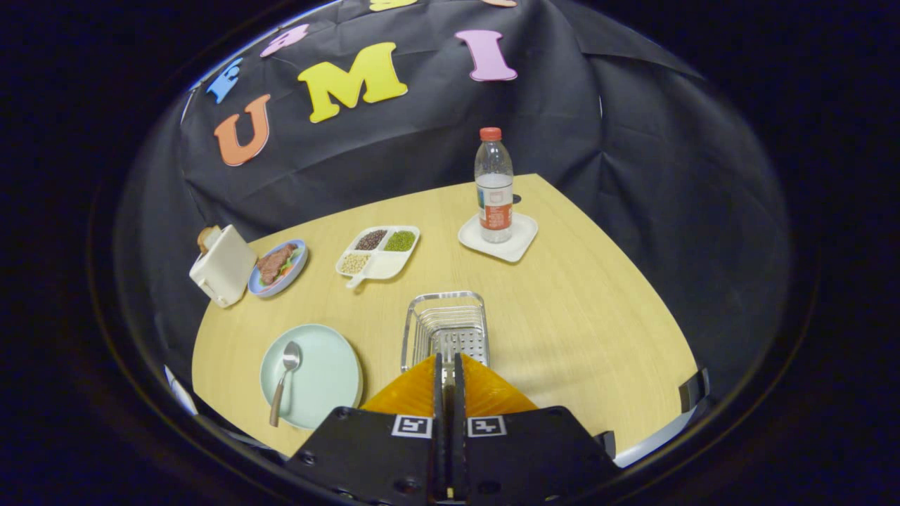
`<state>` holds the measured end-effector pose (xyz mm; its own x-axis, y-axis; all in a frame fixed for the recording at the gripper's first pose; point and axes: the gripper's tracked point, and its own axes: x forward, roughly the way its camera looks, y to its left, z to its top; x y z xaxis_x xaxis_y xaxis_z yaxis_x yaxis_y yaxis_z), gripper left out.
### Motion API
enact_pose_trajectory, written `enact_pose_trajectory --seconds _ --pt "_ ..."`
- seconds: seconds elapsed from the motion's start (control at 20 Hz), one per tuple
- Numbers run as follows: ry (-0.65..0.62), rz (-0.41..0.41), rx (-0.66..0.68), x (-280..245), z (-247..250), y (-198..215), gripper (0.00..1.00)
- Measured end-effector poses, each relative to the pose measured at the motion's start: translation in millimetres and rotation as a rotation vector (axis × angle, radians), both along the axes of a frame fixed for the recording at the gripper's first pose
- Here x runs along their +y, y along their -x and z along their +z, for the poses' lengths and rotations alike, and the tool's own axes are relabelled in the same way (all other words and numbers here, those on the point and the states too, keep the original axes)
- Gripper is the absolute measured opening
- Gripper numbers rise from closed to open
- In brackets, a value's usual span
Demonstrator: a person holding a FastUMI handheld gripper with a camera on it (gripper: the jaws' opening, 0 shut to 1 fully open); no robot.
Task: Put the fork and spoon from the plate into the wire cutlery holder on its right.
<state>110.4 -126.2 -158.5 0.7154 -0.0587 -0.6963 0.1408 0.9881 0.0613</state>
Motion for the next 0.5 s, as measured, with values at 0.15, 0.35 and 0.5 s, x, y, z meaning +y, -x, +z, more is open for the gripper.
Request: enact_pose_trajectory --seconds 0.15,0.35,0.5 --pt "-0.007 -0.005 -0.021 1.5 4.4 0.5 0.01" --pt "-0.014 0.013 -0.089 13.4 21.0 1.6 0.22" --pt "0.016 0.008 -0.158 19.8 39.7 8.0 0.55"
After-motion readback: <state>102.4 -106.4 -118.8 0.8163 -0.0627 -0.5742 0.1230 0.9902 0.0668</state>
